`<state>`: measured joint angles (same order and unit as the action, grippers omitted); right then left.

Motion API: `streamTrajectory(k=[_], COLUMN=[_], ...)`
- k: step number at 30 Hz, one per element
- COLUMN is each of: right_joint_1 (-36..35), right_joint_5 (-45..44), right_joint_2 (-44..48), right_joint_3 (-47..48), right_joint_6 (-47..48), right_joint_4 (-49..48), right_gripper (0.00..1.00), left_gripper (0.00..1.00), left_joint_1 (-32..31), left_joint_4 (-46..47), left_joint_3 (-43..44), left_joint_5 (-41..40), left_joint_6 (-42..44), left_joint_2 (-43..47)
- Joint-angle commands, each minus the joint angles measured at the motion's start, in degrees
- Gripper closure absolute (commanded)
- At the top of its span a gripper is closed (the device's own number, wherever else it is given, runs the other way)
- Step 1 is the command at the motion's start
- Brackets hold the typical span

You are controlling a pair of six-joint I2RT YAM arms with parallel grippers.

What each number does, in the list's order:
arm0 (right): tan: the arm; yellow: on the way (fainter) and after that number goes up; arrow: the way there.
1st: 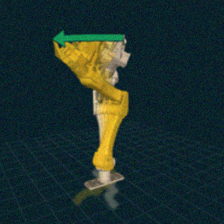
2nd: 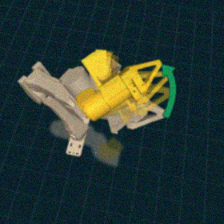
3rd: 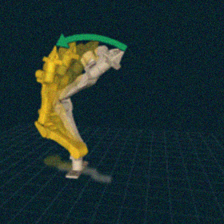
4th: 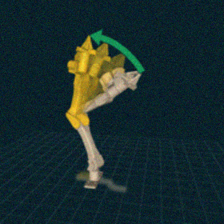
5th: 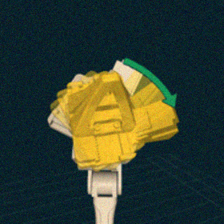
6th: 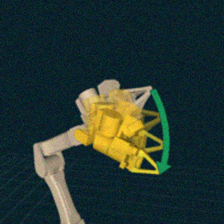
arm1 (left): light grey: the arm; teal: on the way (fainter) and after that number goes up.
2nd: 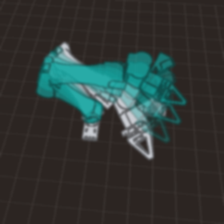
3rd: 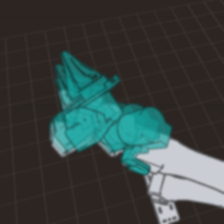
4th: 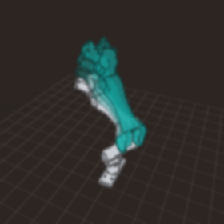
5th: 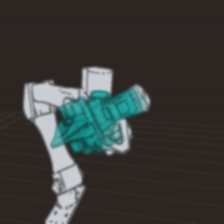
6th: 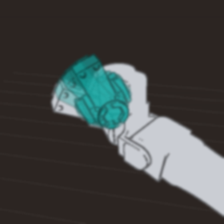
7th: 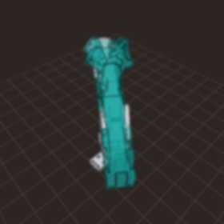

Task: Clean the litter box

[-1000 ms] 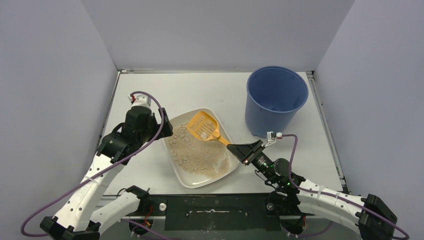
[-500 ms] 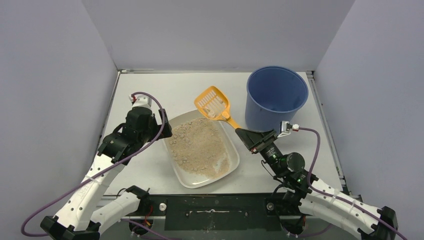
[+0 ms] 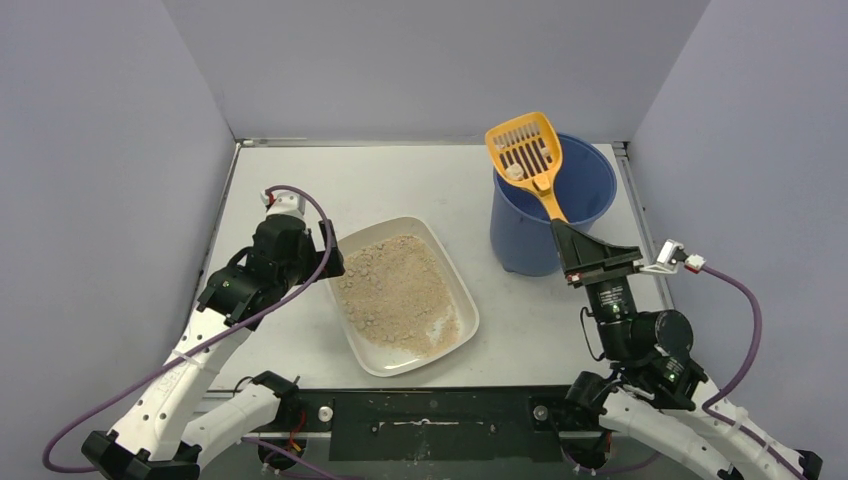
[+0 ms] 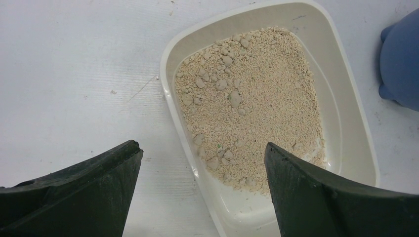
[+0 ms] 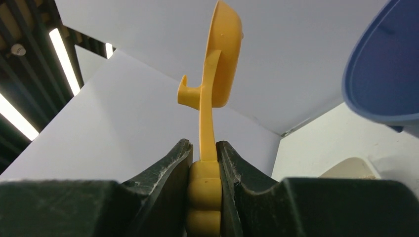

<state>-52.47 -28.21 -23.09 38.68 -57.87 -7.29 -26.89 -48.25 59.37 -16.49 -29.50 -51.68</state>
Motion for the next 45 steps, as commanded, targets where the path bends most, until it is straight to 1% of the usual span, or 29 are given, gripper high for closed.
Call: streamTrajectory(k=[1,7,12,17,24,31,40,45], right_joint_1=[0.36,0.33,0.22,0.0,-0.17,-0.18,-0.18,-0.18], right_joint_5=[-8.75,-15.28,-19.37,-22.96,-25.52,-26.97,-24.0,-22.26], right_joint_2=[2.32,2.6,1.93,-1.11,-6.68,-14.67,-19.62,-22.16], right_joint_3=[4.53,10.0,13.19,17.87,23.06,27.22,28.41,29.99], right_joint_6=[5.89,11.69,17.58,22.89,33.73,49.48,73.48,83.87], right_joint_4=[8.75,19.68,25.72,32.85,38.15,42.83,42.23,45.71], right_gripper=[1.0,1.0,1.0,1.0,1.0,1.0,1.0,1.0], left_gripper=[0.08,0.08,0.08,0.08,0.08,0.08,0.08,0.08], left_joint_1=[0.26,0.26,0.26,0.26,0.26,0.32,0.35,0.35], left_joint_4=[2.62,3.09,3.5,3.57,3.5,3.16,2.99,2.95], left_joint_3=[-0.01,-0.3,-0.53,-0.99,-1.31,-1.53,-1.99,-2.54], left_joint_5=[-0.45,-0.25,-0.21,-0.21,-0.47,-1.07,-1.02,-0.46], left_joint_6=[0.75,0.87,0.84,0.93,0.98,1.27,1.22,0.95], left_joint_2=[0.11,-0.2,-0.5,-0.39,-0.09,0.29,0.71,0.94])
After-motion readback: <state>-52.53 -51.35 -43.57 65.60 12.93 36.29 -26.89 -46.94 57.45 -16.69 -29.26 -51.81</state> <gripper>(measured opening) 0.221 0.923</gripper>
